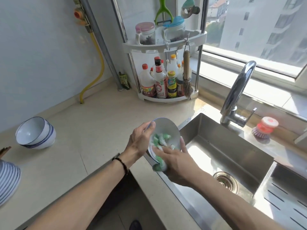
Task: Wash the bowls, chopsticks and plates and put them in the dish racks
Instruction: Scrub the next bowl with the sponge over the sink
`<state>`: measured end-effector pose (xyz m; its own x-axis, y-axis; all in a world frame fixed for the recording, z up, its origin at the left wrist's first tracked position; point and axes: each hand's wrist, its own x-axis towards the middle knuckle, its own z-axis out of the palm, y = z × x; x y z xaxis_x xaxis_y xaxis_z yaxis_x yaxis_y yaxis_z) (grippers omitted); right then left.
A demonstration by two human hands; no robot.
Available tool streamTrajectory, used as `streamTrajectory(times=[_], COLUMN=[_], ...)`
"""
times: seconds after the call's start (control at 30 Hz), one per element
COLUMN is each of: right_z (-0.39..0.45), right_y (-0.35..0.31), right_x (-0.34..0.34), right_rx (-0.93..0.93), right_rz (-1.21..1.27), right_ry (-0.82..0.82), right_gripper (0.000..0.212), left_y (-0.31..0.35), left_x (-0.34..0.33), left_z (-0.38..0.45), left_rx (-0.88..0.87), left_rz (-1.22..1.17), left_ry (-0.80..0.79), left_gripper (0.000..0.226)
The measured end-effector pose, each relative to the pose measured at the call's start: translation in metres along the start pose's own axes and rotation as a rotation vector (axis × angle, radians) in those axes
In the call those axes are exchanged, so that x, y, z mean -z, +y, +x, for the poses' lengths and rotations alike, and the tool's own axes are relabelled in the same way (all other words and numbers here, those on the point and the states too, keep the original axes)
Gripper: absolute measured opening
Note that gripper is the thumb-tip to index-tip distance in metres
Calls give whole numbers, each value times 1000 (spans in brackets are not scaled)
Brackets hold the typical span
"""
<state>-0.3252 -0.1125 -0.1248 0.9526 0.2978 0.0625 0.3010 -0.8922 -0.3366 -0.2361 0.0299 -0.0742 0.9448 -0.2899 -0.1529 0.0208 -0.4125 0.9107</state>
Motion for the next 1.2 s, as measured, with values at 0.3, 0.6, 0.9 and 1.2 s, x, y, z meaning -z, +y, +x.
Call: streamTrajectory(times=[0.3, 0.6, 0.9, 1.2], right_z=[23, 8, 2, 1], right_y=[-15, 4, 7, 9], right_x=[21, 24, 6, 11], right_rx=[-161, 3, -33, 12], right_rz=[-24, -128, -130, -125], right_ry=[221, -31, 120, 70], right_gripper=[39, 82, 77, 89], left_y=[8, 10, 13, 14], left_x=[-18, -9, -5, 2], left_z=[-10, -10, -11, -12], left_rx=[143, -58, -37, 7], left_rz=[-460, -104, -37, 41], left_ry=[78, 265, 224, 150], left_gripper=[44, 22, 33, 56])
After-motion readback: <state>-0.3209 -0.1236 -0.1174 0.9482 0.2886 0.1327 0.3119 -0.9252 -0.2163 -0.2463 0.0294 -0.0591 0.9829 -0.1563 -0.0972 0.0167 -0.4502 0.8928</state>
